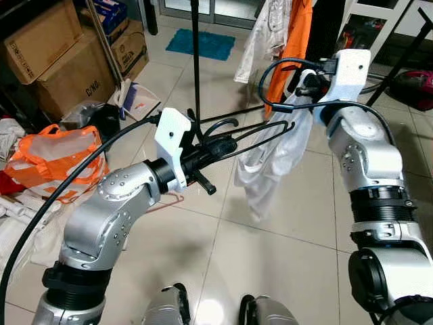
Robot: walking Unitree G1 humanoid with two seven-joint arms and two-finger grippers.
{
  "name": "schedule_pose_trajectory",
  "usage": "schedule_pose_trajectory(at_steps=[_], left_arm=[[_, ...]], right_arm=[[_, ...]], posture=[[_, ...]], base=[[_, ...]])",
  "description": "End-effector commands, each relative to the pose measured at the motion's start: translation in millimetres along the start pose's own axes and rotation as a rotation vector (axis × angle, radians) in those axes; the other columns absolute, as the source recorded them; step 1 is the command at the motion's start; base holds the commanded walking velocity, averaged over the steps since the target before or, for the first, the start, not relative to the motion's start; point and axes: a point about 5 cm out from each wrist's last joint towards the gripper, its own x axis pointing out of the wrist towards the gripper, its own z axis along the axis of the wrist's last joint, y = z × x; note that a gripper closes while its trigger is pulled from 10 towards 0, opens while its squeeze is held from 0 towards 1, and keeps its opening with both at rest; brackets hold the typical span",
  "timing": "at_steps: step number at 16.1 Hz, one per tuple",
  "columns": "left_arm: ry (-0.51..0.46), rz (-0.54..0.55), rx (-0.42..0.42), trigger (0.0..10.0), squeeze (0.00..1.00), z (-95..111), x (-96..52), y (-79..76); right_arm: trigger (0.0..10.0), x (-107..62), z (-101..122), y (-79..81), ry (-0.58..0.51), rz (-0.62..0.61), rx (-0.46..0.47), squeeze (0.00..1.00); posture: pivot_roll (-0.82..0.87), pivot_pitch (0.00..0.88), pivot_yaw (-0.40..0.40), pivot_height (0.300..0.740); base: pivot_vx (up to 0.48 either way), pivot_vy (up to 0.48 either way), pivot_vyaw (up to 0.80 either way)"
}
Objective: Hang hanger
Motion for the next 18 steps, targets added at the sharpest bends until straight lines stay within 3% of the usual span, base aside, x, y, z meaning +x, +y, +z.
schedule_pose_trajectory(at_steps=[1,4,7,9,18], left_arm=[[-0.009,0.003,0.020,10.0,0.00,4,0.0,0.6],[-0.019,0.024,0.030,10.0,0.00,6,-0.9,3.9],[-0.069,0.154,0.071,10.0,0.00,18,-0.9,23.5],[-0.086,0.189,0.072,10.0,0.00,21,-1.8,28.7],[-0.086,0.080,0.046,10.0,0.00,16,3.1,12.1]], right_arm=[[10.0,-1.3,12,-3.8,-0.040,-0.005,0.000,0.00],[10.0,-1.9,12,-5.5,-0.037,-0.006,-0.007,0.00],[10.0,-2.2,15,-4.2,-0.039,0.003,-0.008,0.00],[10.0,-2.6,14,-3.3,-0.038,0.008,-0.009,0.00],[10.0,-1.5,18,0.8,-0.049,0.016,0.000,0.00]], posture=[[-0.10,0.158,-0.026,0.740],[-0.10,0.159,-0.032,0.740],[-0.10,0.158,-0.036,0.740],[-0.09,0.152,-0.041,0.740],[-0.10,0.153,-0.036,0.740]], base=[[0.000,0.000,0.00],[0.000,0.000,0.00],[0.000,0.000,0.00],[0.000,0.000,0.00],[0.000,0.000,0.00]])
